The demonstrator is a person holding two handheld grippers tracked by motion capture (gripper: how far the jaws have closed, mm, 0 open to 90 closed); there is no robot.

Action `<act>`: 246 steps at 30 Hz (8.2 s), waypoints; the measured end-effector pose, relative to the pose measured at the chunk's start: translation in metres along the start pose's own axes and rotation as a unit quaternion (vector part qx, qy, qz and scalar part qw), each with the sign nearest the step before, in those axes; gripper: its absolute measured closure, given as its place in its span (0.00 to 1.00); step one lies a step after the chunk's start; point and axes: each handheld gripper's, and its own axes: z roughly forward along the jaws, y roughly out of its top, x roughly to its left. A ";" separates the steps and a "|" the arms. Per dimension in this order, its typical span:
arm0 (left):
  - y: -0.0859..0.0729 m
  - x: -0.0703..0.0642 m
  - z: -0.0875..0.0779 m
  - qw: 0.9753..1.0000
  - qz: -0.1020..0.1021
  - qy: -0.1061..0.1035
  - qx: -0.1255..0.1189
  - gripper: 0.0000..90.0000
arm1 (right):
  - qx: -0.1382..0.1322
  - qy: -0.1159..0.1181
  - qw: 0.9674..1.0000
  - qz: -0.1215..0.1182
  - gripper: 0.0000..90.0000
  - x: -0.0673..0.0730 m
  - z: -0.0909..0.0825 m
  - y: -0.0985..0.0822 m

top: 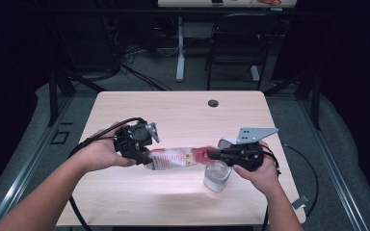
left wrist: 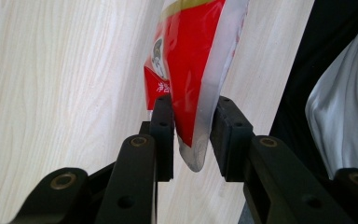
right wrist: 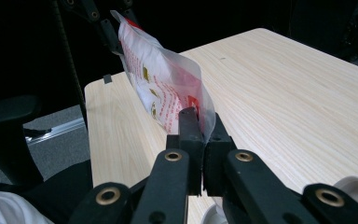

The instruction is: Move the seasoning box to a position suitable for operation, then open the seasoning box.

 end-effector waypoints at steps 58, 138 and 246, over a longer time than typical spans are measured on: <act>0.031 -0.001 -0.009 0.999 0.027 0.004 0.020 0.81 | 0.005 -0.011 1.000 0.024 1.00 -0.007 -0.013 -0.016; 0.054 -0.007 -0.027 0.998 0.053 0.017 0.025 0.82 | 0.014 -0.012 0.999 0.038 0.99 -0.009 -0.019 -0.024; 0.086 -0.014 -0.041 0.997 0.081 0.017 -0.006 0.86 | 0.027 -0.016 0.998 0.055 0.99 -0.015 -0.035 -0.036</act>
